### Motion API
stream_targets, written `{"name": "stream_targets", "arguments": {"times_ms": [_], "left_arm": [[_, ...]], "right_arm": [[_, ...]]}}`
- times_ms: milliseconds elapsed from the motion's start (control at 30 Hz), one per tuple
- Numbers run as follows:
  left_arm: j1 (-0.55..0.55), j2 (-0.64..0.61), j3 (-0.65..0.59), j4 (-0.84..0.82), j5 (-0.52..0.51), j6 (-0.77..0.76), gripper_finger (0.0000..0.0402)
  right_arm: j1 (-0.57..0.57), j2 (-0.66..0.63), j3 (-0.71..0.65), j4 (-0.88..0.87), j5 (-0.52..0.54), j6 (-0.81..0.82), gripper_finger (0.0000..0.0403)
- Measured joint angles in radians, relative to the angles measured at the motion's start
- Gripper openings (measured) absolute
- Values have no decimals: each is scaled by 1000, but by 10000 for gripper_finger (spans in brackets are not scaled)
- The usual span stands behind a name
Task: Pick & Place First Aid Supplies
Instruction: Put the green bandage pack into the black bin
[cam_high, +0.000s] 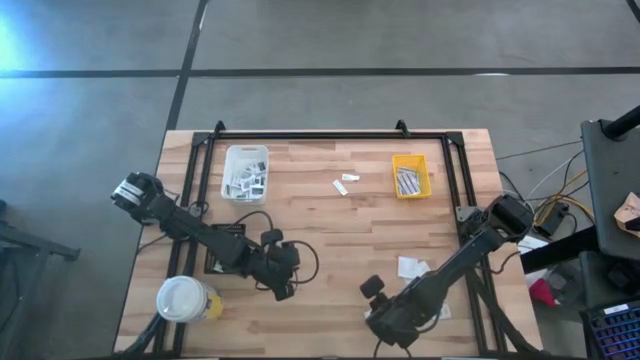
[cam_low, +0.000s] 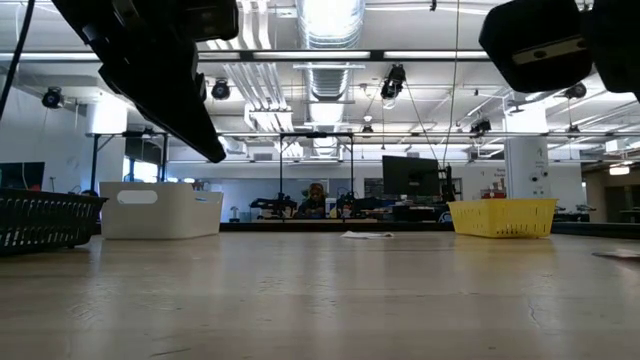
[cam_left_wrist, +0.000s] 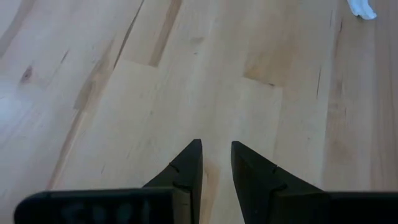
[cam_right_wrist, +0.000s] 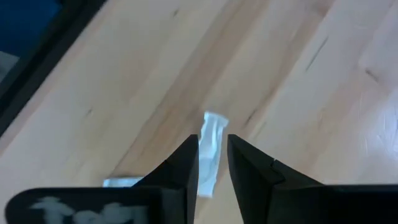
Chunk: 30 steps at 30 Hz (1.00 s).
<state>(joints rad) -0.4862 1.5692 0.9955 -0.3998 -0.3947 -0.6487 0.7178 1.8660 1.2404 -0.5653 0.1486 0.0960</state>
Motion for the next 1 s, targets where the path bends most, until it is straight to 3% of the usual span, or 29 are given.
{"name": "stream_targets", "arguments": {"times_ms": [367,1000], "left_arm": [[0,0,-1,-1,0,0,78],[2,0,-1,-1,-6,4,78]], "right_arm": [[-12,0,-105,174,-71,-4,81],[-24,-1,-239,336,-56,72,81]]}}
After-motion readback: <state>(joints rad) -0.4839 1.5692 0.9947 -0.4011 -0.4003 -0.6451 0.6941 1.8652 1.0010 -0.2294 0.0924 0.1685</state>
